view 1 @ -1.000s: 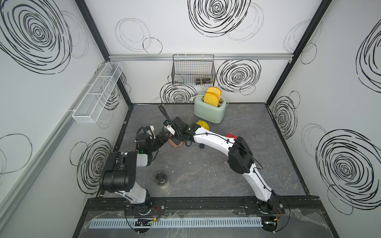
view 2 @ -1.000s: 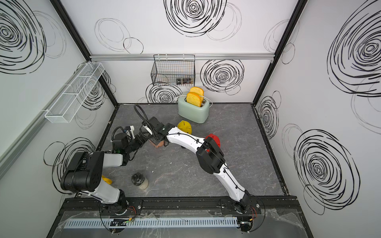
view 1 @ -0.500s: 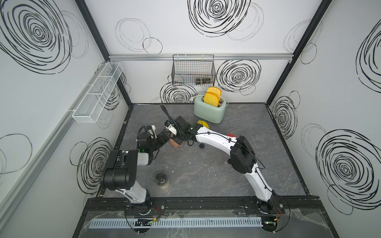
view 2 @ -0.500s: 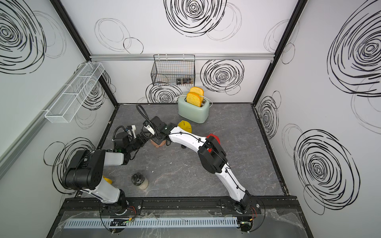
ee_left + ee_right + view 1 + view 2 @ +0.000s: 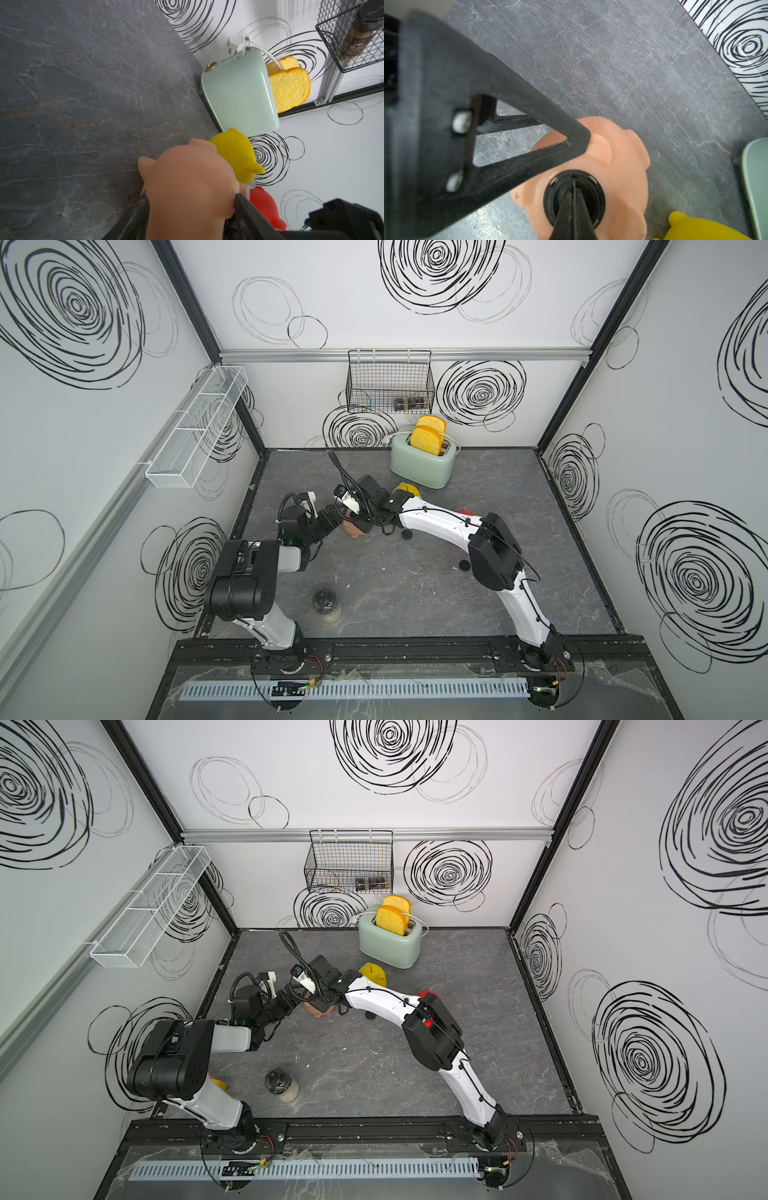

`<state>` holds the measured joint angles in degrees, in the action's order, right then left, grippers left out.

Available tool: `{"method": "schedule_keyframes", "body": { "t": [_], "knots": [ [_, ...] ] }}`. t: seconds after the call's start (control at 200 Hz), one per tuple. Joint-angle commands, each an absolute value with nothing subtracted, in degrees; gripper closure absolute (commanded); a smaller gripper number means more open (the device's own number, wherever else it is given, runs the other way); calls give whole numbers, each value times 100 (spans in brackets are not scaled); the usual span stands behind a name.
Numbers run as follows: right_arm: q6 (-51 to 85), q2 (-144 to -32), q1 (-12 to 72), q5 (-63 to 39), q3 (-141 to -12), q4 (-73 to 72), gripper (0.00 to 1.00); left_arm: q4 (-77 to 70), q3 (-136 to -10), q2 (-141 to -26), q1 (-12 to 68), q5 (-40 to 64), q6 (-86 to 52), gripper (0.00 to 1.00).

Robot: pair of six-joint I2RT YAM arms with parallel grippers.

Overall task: Close piggy banks
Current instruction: Screw the knob on the piggy bank.

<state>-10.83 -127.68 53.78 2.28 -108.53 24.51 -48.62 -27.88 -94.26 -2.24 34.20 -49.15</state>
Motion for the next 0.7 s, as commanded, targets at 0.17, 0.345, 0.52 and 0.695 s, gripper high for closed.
{"method": "schedule_keyframes", "body": {
  "t": [0.17, 0.345, 0.52, 0.695],
  "knots": [
    [-1295, -12615, 5291, -36, -10453, 2329, 100, -5159, -2927, -9588, -178, 3469, -4939, 33],
    [-1340, -12618, 5258, -80, -10395, 2267, 100, -5150, -2940, -9615, -178, 3469, -4939, 34],
    [-1423, -12612, 5214, -119, -10289, 2237, 100, -5152, -2953, -9659, -167, 3478, -4936, 34],
    [-1640, -12630, 5175, -212, -10308, 2377, 100, -5177, -2974, -9729, -158, 3498, -4948, 34]
  ]
}}
